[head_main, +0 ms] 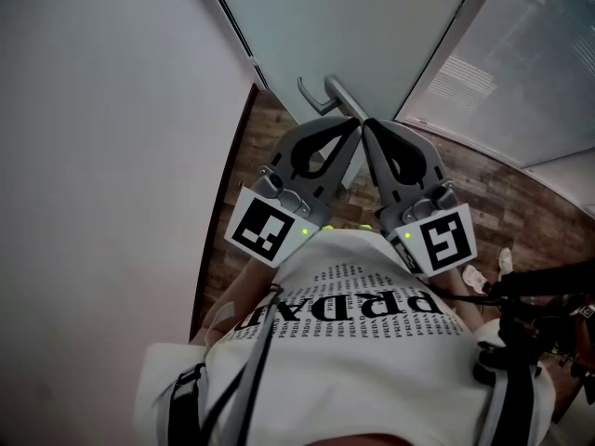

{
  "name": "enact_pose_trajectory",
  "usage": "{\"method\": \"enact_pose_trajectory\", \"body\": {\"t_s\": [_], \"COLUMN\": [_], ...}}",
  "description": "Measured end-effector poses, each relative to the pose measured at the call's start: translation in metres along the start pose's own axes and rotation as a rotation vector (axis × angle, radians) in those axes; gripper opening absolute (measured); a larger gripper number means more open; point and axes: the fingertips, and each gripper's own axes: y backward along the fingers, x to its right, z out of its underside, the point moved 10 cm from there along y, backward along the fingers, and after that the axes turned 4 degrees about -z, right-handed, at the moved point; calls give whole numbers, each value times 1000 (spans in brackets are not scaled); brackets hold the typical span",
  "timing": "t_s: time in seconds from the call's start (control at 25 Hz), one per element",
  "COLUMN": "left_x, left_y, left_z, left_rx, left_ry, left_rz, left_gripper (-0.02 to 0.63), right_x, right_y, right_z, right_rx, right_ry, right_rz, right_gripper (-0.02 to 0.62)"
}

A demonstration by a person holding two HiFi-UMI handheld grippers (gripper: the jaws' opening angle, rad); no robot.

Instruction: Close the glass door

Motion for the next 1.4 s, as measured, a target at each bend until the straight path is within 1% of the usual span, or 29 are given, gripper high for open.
{"method": "enact_pose_trajectory", "body": {"t_s": [0.2, 0.36, 0.4, 0.44, 0.52, 0.64, 0.72, 0.96, 1.08, 1.24, 1.4], "left_x": [0, -3, -4, -5, -6, -7, -7, -10, -10, -8, -7], "left_y": [-2, -3, -2, -2, -2, -3, -3, 0, 1, 0, -1], "left_z": [3, -1, -3, -4, -3, 8, 10, 8, 12, 12, 11], "left_rx": [-10, -15, -15, -16, -16, -19, -19, -28, -34, -33, -35], "left_ry": [-14, -10, -11, -13, -18, -19, -17, -10, -4, 7, 14], "left_rz": [17, 13, 13, 13, 15, 23, 29, 25, 24, 39, 49], "left_gripper": [-8, -8, -8, -8, -8, -8, -8, -8, -8, -8, -8], "right_x": [2, 11, 14, 17, 24, 32, 35, 35, 31, 28, 26], "right_y": [2, 7, 9, 10, 9, 2, -2, -13, -13, -12, -12], "right_z": [0, -9, -11, -12, -6, 11, 15, 14, 13, 7, 4], "right_rx": [-15, 13, 17, 15, -12, -79, -99, -95, -90, -124, -126], "right_ry": [62, 81, 80, 81, 90, 109, 118, 147, 144, 152, 157], "right_rz": [47, 150, 177, 198, 215, 228, 242, 215, 194, 177, 166], "right_gripper": [0, 4, 27, 68, 75, 75, 75, 74, 54, 54, 54]}}
